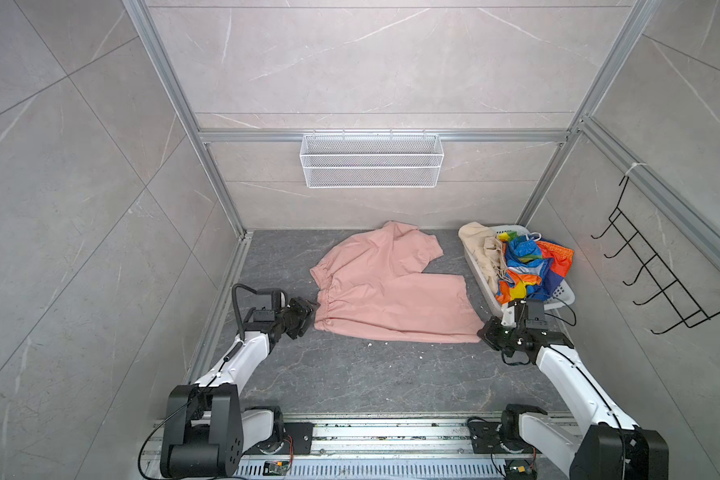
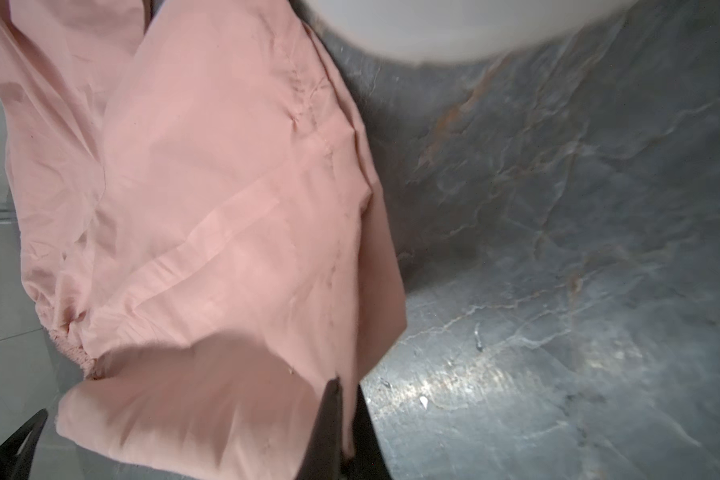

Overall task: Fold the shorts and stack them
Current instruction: 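Lower the stretched shorts flat onto the floor with both grippers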

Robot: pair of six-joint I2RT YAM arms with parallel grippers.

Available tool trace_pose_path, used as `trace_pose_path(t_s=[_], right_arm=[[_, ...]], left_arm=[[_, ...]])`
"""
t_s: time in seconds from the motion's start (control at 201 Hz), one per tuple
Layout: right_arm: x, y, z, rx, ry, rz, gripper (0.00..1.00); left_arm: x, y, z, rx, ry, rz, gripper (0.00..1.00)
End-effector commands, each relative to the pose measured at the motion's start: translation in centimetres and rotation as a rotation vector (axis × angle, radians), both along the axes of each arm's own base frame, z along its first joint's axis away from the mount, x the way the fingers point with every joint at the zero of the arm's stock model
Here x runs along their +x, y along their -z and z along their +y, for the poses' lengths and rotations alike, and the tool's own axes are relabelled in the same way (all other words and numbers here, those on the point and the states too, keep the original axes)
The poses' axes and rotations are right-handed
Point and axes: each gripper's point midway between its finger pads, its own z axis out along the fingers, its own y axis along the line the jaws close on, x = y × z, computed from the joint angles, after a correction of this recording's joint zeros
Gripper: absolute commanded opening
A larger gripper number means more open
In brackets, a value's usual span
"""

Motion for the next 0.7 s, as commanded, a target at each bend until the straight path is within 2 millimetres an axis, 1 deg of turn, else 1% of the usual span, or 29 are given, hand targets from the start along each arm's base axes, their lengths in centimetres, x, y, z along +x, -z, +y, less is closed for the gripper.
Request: trace_pose_path(t_s=[0.0, 0.04, 0.05, 0.06, 0.095, 0.1, 0.105, 0.129, 0.229, 0.279, 0.329, 0.344, 0.374, 0.418, 0.493, 0.553, 0.598, 0.692], right_arm=[[0.3, -1.7, -1.0, -0.06, 0.019, -0.027, 0.19], [0.5, -2.2, -1.0, -0.059, 0.014, -0.033, 0.26], [0.6, -2.5, -1.0, -0.059, 0.012, -0.038, 0.31], [0.6, -2.6, -1.0, -0.06, 0.012, -0.039, 0.31], [0.8, -3.4, -1.0, -0.06, 0.012, -0.054, 0.39], [0.9, -3.6, -1.0, -0.06, 0.011, -0.059, 0.41], [0.9, -3.6, -1.0, -0.06, 0.011, -0.059, 0.41], [1.0, -4.2, -0.9, -0.057, 0.01, -0.073, 0.46], [1.7, -6.5, 0.0, -0.022, -0.006, -0.132, 0.71], [2.0, -7.3, 1.0, -0.007, -0.026, -0.159, 0.82], [2.5, -8.0, 2.4, 0.012, -0.061, -0.19, 0.89], [2.6, -8.0, 2.8, 0.016, -0.072, -0.197, 0.91], [2.9, -8.1, 4.0, 0.024, -0.1, -0.208, 0.94], [3.2, -7.9, 5.8, 0.025, -0.145, -0.209, 0.96], [3.8, -6.7, 8.4, 0.022, -0.213, -0.184, 0.99], [4.3, -5.5, 9.9, 0.035, -0.251, -0.168, 0.99], [4.7, -4.8, 10.6, 0.043, -0.268, -0.153, 0.99], [5.7, -3.1, 12.1, 0.056, -0.31, -0.118, 0.99]], left_arm=[[1.6, -3.9, 1.7, 0.162, -0.015, -0.123, 0.65], [2.4, -4.5, 1.9, 0.18, -0.017, -0.141, 0.68], [2.7, -4.6, 1.9, 0.183, -0.017, -0.143, 0.69], [2.9, -4.6, 1.9, 0.186, -0.015, -0.142, 0.69], [3.8, -4.8, 1.7, 0.188, 0.002, -0.139, 0.69], [3.9, -4.8, 1.6, 0.188, 0.005, -0.135, 0.69], [4.0, -4.9, 1.6, 0.186, 0.008, -0.136, 0.7], [4.7, -4.6, 1.2, 0.174, 0.023, -0.117, 0.7], [7.2, -3.7, -0.5, 0.126, 0.07, -0.07, 0.7], [8.6, -3.0, -0.9, 0.131, 0.076, -0.054, 0.7], [10.1, -2.4, -1.3, 0.134, 0.08, -0.05, 0.7], [10.5, -2.1, -1.3, 0.143, 0.08, -0.043, 0.7], [11.3, -1.6, -1.0, 0.17, 0.073, -0.026, 0.74], [12.2, -0.7, -0.3, 0.227, 0.062, 0.002, 0.74], [13.7, 0.5, 0.9, 0.331, 0.061, 0.024, 0.75], [14.8, 1.5, 1.8, 0.403, 0.07, 0.049, 0.75], [15.4, 2.3, 2.3, 0.441, 0.081, 0.073, 0.75], [16.7, 3.4, 1.9, 0.444, 0.122, 0.085, 0.75]])
